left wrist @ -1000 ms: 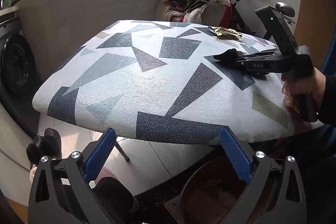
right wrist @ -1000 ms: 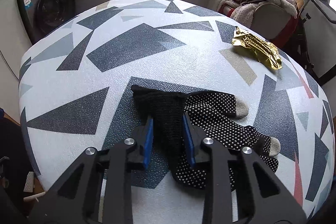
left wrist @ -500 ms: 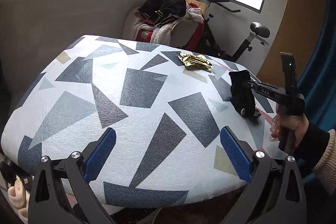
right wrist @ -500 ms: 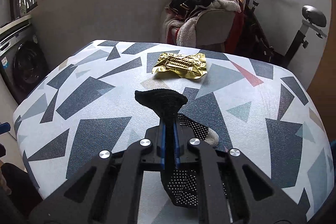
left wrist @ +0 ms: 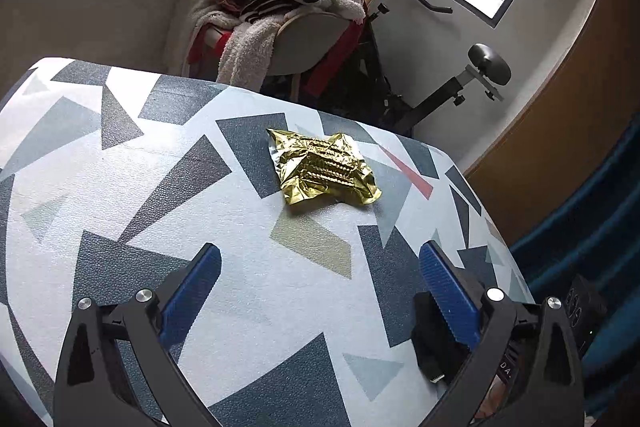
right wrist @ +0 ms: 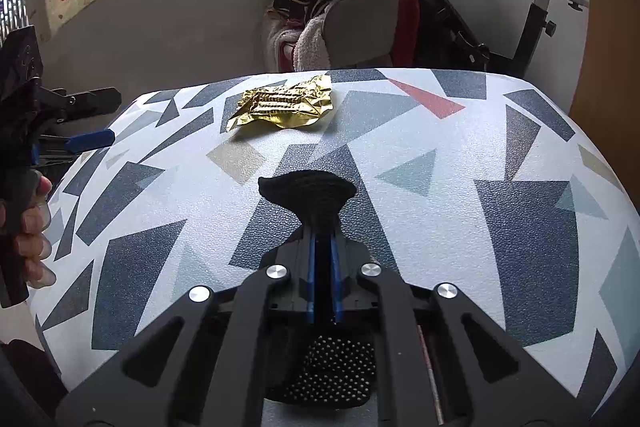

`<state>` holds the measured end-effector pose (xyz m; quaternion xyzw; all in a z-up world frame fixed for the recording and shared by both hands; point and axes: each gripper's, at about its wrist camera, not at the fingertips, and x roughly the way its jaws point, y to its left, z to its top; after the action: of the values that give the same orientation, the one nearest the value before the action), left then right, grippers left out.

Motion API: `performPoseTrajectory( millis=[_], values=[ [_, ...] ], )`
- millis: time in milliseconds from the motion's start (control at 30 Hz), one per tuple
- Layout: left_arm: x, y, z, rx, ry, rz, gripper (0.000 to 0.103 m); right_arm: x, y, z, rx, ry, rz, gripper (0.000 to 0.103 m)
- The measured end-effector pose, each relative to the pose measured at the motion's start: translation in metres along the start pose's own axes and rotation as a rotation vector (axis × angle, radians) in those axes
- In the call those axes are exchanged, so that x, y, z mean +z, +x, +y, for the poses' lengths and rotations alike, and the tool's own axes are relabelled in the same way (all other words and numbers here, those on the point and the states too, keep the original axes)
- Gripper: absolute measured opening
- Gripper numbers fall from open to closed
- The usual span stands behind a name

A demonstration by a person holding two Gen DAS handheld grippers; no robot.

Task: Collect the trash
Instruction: 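Grasp the gold foil wrapper with the left gripper while the right holds the gloves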

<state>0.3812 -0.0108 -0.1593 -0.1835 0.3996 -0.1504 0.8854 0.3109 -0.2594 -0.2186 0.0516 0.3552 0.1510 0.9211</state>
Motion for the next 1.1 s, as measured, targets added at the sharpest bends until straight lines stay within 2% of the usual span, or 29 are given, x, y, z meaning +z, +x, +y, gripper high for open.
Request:
performPoseTrajectory(
  millis=[33,100,167,367,433,533,567,800,867,900,933,967,1033,1100],
  values=[
    [0.008,0.015,0.006,-0.014,-0.061,0.006,0.091,0.0,0.0,-0.003,0.009,0.013,0.0,0.01],
    [0.022,0.041,0.021,-0.059,-0.204,0.013,0.087,0.0,0.0,-0.006,0.025,0.033,0.0,0.01],
    [0.034,0.062,0.032,-0.064,-0.302,0.008,0.083,0.0,0.001,-0.006,0.035,0.04,0.005,0.01],
    [0.058,0.105,0.047,-0.012,-0.394,0.022,0.079,-0.001,0.001,-0.004,0.043,0.029,0.003,0.01],
    [0.063,0.113,0.045,0.032,-0.371,0.019,0.079,0.0,0.001,-0.006,0.045,0.032,0.001,0.01],
    [0.067,0.123,0.034,0.154,-0.271,0.016,0.069,0.0,0.001,-0.007,0.049,0.035,0.001,0.01],
    [0.068,0.127,0.032,0.166,-0.257,0.02,0.065,0.0,0.001,-0.006,0.048,0.034,-0.001,0.01],
    [0.072,0.144,0.024,0.198,-0.259,0.002,0.065,-0.001,-0.003,-0.005,0.035,0.026,-0.013,0.01],
    [0.072,0.148,0.02,0.195,-0.207,0.014,0.065,-0.001,-0.002,-0.004,0.034,0.024,-0.009,0.01],
    [0.071,0.15,0.015,0.22,-0.157,0.023,0.064,-0.001,-0.002,-0.004,0.034,0.025,-0.008,0.01],
    [0.068,0.151,0.01,0.254,-0.1,0.035,0.054,-0.001,-0.002,-0.004,0.032,0.026,-0.007,0.01],
    [0.065,0.151,0.007,0.258,-0.067,0.041,0.048,-0.001,-0.002,-0.005,0.033,0.028,-0.007,0.01],
    [0.061,0.145,0.01,0.24,-0.068,0.051,0.038,-0.001,-0.002,-0.006,0.034,0.032,-0.008,0.01],
    [0.057,0.139,0.012,0.213,-0.07,0.074,0.036,0.0,-0.003,-0.007,0.035,0.038,-0.012,0.011]
  ],
)
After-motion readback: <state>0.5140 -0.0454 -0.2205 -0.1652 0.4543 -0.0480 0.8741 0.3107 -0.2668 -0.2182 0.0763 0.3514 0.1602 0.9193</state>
